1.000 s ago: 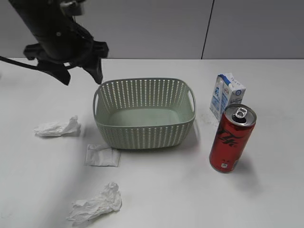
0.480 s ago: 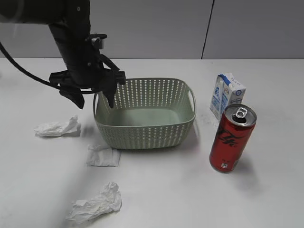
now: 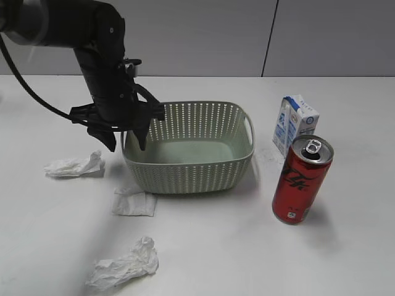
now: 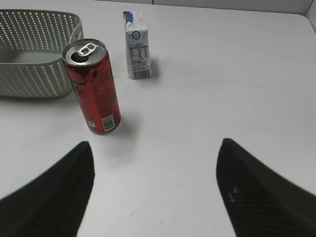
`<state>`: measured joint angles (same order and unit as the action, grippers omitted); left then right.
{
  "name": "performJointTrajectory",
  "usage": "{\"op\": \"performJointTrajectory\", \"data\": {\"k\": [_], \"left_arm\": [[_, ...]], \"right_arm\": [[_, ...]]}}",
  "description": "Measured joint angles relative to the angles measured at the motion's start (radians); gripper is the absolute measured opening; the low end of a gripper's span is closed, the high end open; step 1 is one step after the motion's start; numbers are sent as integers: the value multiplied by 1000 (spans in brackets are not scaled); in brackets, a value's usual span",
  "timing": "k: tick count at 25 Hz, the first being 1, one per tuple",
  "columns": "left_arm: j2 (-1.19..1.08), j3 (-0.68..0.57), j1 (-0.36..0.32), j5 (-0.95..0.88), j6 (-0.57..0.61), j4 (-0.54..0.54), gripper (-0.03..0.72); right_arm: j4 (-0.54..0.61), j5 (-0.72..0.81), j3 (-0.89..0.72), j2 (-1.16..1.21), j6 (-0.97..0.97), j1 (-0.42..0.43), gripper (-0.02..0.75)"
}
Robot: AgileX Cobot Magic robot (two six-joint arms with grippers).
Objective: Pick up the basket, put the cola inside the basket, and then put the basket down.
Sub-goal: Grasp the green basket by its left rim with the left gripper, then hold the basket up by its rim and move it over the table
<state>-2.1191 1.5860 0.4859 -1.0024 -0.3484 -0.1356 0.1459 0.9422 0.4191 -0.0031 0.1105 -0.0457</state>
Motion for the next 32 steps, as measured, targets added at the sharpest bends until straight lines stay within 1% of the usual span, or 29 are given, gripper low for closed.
{"op": "performJointTrajectory", "data": {"k": [3,9,11,13,18,20,28,32], "left_arm": [[-8,1,0,-3,-9,-1,405],[-31,1,0,-19,-12,-25,379],[-31,1,0,-15,-12,-43,346],[-31,1,0,-12,-12,-56,285],[-29,1,0,-5,-12,-79,50],[-20,1,-3,-2,-12,-79,13],[105,1,-53,-30,-12,-83,2],[163,1,-69,-133,7,-80,2]], "right_arm": [[0,0,0,0,0,0,585],[0,0,0,0,0,0,585],[0,0,0,0,-1,0,585],[0,0,0,0,-1,0,585],[0,0,0,0,-1,0,585],[0,0,0,0,-1,0,585],[0,0,0,0,-2,0,585],[0,0,0,0,-2,0,585]]}}
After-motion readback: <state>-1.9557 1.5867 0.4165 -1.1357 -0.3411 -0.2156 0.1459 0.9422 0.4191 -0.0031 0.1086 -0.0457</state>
